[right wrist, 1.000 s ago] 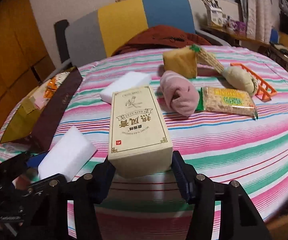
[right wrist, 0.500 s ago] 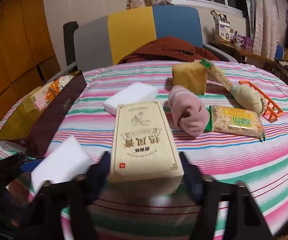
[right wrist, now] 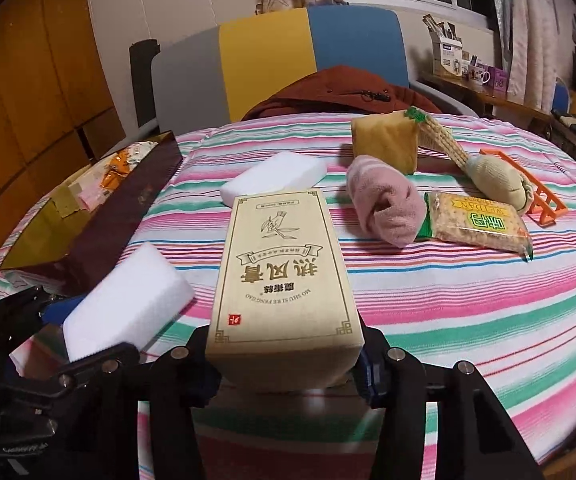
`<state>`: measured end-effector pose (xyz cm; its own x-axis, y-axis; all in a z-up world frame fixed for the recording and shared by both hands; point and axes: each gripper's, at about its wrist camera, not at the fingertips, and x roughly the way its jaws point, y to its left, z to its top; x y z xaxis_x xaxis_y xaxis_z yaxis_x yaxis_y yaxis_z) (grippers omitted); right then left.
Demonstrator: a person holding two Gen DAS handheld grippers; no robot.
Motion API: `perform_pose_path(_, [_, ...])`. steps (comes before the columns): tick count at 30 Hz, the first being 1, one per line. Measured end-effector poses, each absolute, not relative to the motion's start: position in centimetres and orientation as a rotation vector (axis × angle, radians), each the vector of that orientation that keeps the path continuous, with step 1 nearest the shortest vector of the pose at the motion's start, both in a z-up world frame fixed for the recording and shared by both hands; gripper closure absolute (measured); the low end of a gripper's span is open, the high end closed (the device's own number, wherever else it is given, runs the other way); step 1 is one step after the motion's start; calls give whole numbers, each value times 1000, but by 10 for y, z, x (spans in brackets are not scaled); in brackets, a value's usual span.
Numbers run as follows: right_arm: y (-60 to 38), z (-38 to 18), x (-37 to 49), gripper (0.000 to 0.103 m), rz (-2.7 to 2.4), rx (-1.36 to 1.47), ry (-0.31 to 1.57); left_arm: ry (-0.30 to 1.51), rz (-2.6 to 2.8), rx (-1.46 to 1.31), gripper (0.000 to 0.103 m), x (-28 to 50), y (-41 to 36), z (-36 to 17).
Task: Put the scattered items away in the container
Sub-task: 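Carry the foam block and cream box into the gold tray and release both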
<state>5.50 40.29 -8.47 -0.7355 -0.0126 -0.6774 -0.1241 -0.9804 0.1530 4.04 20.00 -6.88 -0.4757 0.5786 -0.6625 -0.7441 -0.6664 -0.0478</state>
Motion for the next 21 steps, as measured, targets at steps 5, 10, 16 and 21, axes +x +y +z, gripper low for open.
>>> perform_pose_path(5, [396, -70, 60, 50, 2892, -1082, 296, 266, 2173, -803, 44, 49, 186, -48])
perform_pose_path(10, [383, -54, 56, 50, 2943, -1055, 285, 195, 2207, -755, 44, 49, 159, -26])
perform_pose_path(16, [350, -27, 34, 50, 3082, -1030, 268, 120, 2364, -736, 44, 18, 100, -9])
perform_pose_path(21, [303, -14, 6, 50, 3197, -1054, 235, 131, 2503, -798, 44, -24, 52, -13])
